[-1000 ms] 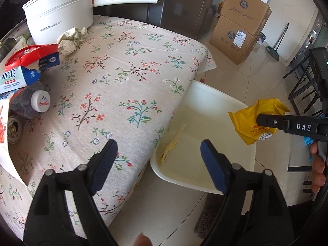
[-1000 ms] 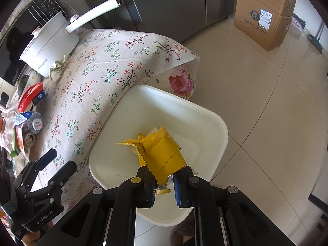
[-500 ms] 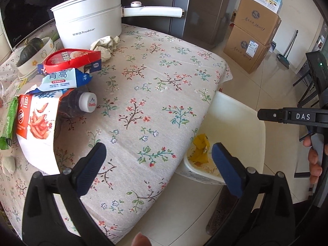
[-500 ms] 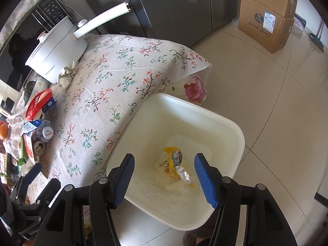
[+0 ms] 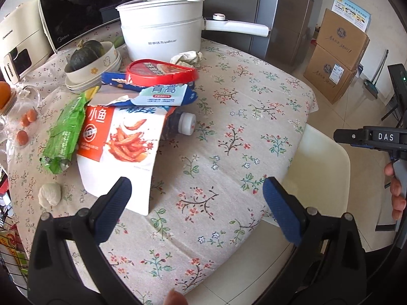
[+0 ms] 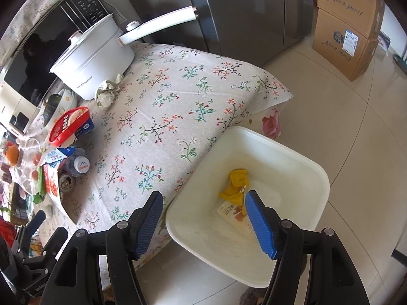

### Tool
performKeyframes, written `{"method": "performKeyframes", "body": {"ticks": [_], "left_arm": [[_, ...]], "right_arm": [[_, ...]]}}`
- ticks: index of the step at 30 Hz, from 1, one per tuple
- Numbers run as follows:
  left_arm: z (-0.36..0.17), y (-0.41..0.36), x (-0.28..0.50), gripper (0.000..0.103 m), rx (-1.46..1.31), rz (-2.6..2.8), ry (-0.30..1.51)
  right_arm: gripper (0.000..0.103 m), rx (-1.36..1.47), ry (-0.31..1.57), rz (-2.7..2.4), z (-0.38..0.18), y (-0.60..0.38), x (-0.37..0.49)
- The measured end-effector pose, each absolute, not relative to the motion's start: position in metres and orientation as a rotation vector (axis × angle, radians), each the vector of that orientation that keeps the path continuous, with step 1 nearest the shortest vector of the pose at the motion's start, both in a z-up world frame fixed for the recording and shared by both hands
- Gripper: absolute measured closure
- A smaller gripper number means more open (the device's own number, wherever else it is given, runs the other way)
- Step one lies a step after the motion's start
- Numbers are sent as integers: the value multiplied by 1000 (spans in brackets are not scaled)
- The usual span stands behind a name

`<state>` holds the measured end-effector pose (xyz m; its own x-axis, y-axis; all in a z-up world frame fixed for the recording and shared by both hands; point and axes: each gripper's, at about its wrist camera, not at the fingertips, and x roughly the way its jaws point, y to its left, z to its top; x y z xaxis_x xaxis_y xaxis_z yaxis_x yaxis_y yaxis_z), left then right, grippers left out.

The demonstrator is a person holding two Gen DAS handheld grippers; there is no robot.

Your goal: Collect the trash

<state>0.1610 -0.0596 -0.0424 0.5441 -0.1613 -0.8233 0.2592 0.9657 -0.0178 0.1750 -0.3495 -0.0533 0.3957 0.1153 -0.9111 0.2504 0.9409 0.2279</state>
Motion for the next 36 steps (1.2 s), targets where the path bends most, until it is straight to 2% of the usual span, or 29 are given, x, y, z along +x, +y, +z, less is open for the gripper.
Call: {"method": "performKeyframes", "body": {"ticks": [16, 26, 28, 31, 33, 34, 36], "left_arm": [[-47, 55, 194, 1, 130, -13, 960], [-73, 66, 219, 1, 269, 51, 947], [-77, 67, 225, 4, 283, 48, 950], [-81, 68, 230, 20, 288, 49, 964], [-81, 70, 232, 46, 270, 37, 977], [-81, 71, 231, 52, 262, 29, 979], [-79, 72, 229, 74, 250, 16, 987]], "right_arm": [[30, 290, 1167, 69, -48, -241, 203], [30, 278, 1192, 128, -56, -197, 217], [30, 274, 1198, 135, -58, -191, 220], [30, 269, 1205, 145, -61, -181, 222], [30, 264, 1210, 153, -63, -175, 223], [30, 262, 1211, 159, -64, -173, 224], [30, 261, 1210, 169, -66, -168, 224]]}}
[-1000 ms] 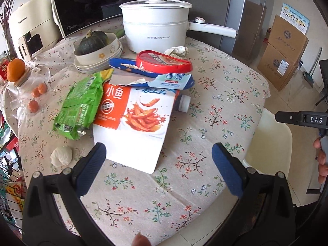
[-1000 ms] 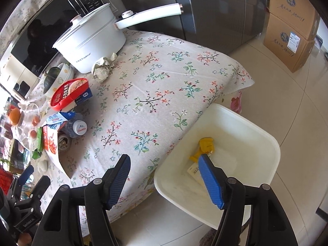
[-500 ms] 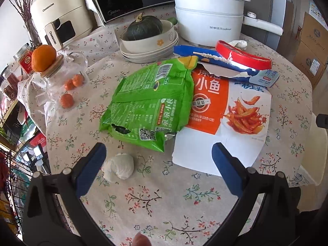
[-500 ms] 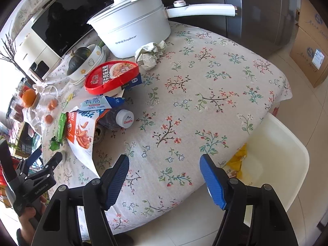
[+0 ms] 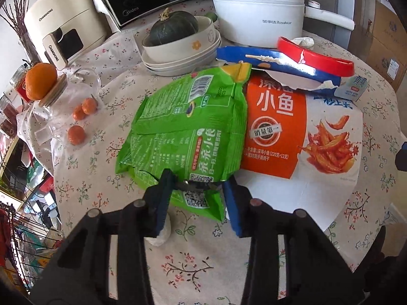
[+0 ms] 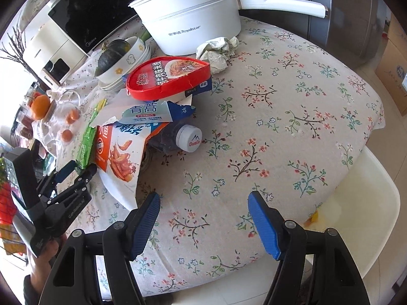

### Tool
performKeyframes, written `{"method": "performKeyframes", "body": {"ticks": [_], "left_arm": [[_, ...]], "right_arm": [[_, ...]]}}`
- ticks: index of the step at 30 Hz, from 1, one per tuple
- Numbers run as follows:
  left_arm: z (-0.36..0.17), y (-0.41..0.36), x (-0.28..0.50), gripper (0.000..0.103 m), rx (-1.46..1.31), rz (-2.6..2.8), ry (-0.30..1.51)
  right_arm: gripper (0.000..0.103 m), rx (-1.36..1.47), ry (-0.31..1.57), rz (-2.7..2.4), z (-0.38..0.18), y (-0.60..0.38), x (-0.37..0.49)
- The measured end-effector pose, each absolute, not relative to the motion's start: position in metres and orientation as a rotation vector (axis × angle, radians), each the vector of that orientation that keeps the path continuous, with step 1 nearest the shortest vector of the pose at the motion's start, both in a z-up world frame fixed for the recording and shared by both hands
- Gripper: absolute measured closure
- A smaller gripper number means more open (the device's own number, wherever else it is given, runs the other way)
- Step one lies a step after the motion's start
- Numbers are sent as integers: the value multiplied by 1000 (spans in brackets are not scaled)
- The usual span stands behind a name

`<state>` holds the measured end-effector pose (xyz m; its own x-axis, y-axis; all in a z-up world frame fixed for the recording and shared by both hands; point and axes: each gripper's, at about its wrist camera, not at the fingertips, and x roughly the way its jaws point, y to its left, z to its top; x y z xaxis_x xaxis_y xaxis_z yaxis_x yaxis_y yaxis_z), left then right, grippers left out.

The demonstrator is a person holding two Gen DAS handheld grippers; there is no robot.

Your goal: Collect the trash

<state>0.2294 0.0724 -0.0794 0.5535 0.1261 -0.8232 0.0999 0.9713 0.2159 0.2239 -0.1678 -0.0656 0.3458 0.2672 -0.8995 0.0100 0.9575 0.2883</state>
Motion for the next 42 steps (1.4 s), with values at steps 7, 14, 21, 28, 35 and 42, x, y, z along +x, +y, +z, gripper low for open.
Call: {"method": "performKeyframes", "body": {"ticks": [7, 14, 21, 28, 35, 42], "left_arm": [[-53, 90, 218, 96, 121, 3, 947], [-19, 108, 196, 100, -63, -48, 879], [-8, 132, 178, 100, -252, -90, 871], [-5, 144, 165, 100, -276, -83, 863], [1, 158, 155, 101, -289, -66, 839], [10, 162, 147, 103, -303, -77, 810]], "right_arm": [[30, 297, 1207, 226, -73, -152, 226], [30, 343, 1186, 300, -82, -132, 233], [44, 403, 1163, 389, -95, -105, 243], [78, 482, 1144, 443, -104, -92, 254], [98, 498, 1082, 550, -75, -79, 249], [101, 446, 1035, 608, -48, -71, 232]]}}
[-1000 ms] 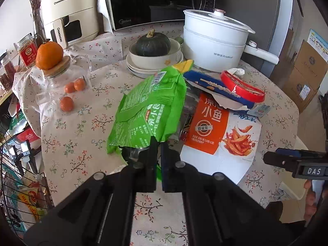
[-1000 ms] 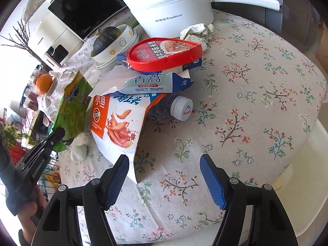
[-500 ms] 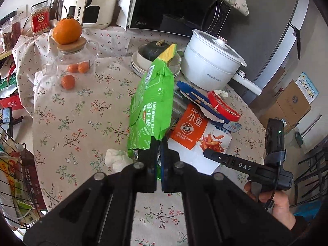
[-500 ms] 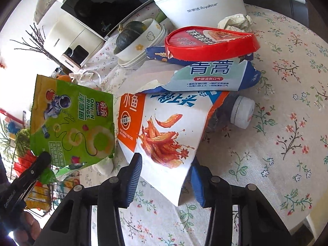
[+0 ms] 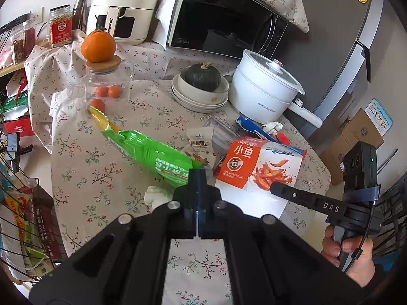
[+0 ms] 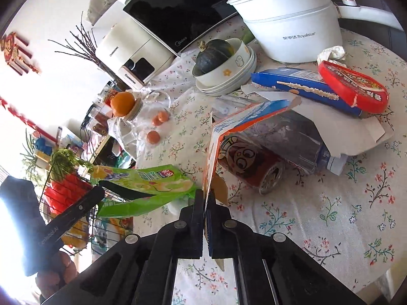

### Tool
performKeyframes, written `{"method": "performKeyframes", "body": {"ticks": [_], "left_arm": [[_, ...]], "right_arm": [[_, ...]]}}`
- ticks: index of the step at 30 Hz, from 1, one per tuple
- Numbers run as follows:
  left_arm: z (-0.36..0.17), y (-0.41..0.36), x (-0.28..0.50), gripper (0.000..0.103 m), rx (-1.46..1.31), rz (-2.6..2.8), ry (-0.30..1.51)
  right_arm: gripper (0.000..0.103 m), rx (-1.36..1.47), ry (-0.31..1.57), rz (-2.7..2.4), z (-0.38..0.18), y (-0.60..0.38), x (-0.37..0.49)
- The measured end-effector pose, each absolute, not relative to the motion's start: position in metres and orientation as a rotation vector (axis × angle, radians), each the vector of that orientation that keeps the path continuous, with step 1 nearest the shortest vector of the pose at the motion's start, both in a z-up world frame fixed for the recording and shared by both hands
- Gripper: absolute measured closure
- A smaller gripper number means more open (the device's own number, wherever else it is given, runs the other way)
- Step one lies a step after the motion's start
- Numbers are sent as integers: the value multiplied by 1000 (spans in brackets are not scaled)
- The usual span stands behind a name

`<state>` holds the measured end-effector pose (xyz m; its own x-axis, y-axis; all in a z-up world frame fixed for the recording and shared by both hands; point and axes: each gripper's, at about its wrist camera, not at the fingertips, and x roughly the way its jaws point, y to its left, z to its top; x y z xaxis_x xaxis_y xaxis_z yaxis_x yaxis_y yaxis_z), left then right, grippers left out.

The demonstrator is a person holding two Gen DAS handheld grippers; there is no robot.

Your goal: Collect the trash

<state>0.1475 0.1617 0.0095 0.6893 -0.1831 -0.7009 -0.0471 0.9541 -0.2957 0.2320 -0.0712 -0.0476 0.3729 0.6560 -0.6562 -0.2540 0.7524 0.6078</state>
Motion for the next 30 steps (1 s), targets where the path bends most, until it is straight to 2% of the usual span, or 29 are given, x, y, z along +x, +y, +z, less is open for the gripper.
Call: {"method": "performKeyframes", "body": {"ticks": [8, 10, 11, 12, 14, 18, 22, 30], "left_arm": [[10, 161, 142, 103, -305, -83, 819], [3, 164, 143, 99, -330, -74, 863], [-2, 166, 144, 84, -346, -61, 883], [-6, 169, 144, 63, -358, -48, 897], [-9, 175, 143, 41, -365, -17, 901], [-20, 182, 147, 28, -281, 12, 967], [-42, 184, 151, 28, -206, 35, 1029], [-74, 134, 160, 28, 92, 7, 1104]], "right_arm": [[101, 396, 960, 616, -21, -85, 216], [101, 381, 965, 604, -19, -90, 213], [101, 374, 972, 596, -19, -93, 211], [101, 362, 979, 586, -20, -94, 211], [101, 349, 998, 572, -22, -96, 210], [101, 326, 1022, 558, -23, -100, 204], [101, 309, 1035, 551, -22, -103, 200], [101, 292, 1041, 543, -23, -104, 196]]}}
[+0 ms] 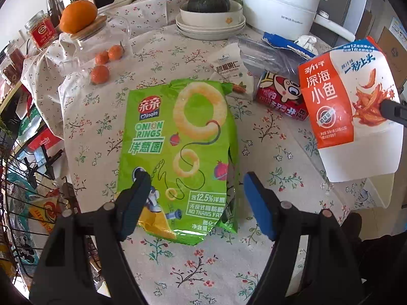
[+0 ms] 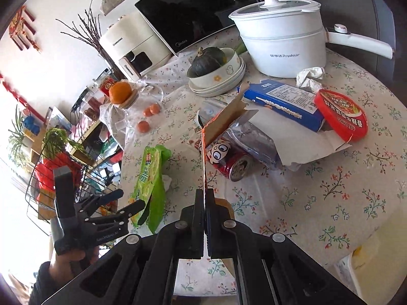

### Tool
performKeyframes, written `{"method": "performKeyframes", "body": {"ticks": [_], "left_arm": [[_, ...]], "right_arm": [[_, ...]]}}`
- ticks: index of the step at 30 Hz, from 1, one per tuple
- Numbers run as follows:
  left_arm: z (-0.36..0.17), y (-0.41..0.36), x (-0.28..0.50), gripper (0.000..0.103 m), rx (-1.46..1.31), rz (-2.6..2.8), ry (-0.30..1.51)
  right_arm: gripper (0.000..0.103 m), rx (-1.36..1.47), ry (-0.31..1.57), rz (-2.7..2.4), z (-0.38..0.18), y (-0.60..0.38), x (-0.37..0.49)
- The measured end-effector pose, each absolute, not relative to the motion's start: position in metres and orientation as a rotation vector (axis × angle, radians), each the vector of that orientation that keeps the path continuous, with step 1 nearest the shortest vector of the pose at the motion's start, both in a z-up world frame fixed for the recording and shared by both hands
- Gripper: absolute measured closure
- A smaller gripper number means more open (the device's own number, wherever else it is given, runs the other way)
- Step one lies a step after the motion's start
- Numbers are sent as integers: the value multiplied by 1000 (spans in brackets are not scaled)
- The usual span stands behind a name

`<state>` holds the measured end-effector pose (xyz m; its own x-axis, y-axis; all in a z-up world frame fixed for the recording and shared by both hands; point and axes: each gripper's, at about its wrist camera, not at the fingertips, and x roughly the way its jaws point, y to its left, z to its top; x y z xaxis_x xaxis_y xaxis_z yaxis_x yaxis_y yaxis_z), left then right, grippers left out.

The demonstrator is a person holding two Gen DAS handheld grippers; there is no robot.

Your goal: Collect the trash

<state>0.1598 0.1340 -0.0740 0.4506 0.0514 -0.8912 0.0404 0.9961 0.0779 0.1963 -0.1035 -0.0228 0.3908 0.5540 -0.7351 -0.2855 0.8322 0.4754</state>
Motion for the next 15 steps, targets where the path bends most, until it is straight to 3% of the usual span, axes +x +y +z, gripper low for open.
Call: {"method": "performKeyframes", "body": {"ticks": [5, 7, 9, 11, 15], "left_arm": [[-97, 115, 164, 29, 239, 33, 1160], [-103, 114, 165, 43, 265, 43, 1177], [-107, 115, 166, 78, 265, 39, 1203], [-106, 120, 165, 95, 244, 37, 1210], [-89, 127, 162, 102, 204, 37, 1165]], "right_arm": [[101, 280, 1047, 539, -25, -102, 196], [101, 279, 1049, 537, -25, -102, 196], [101, 274, 1050, 535, -26, -102, 196], [101, 267, 1048, 533, -25, -102, 195], [101, 264, 1037, 537, -21, -103, 194]]}}
